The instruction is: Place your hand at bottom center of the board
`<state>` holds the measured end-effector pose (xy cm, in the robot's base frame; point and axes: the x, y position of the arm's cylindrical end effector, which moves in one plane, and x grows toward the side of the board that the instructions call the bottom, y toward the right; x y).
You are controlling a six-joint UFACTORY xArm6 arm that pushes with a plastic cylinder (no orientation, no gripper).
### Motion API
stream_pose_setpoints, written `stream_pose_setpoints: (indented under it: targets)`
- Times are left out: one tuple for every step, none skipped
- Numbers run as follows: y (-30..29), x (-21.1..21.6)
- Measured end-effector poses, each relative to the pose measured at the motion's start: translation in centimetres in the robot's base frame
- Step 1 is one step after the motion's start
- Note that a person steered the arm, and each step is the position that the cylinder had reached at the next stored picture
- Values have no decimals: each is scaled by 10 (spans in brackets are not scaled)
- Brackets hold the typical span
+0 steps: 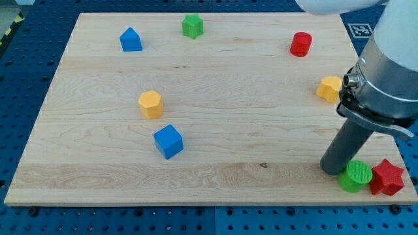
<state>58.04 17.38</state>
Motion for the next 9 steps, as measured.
stream_pose_setpoints:
  targets:
    - [-40, 4]
    - [-61, 4]
    - [-68, 4]
    - [-79, 4]
    - [-83, 4]
    - [-83, 4]
    - [-83, 4]
    - [-87, 4]
    - [-88, 4]
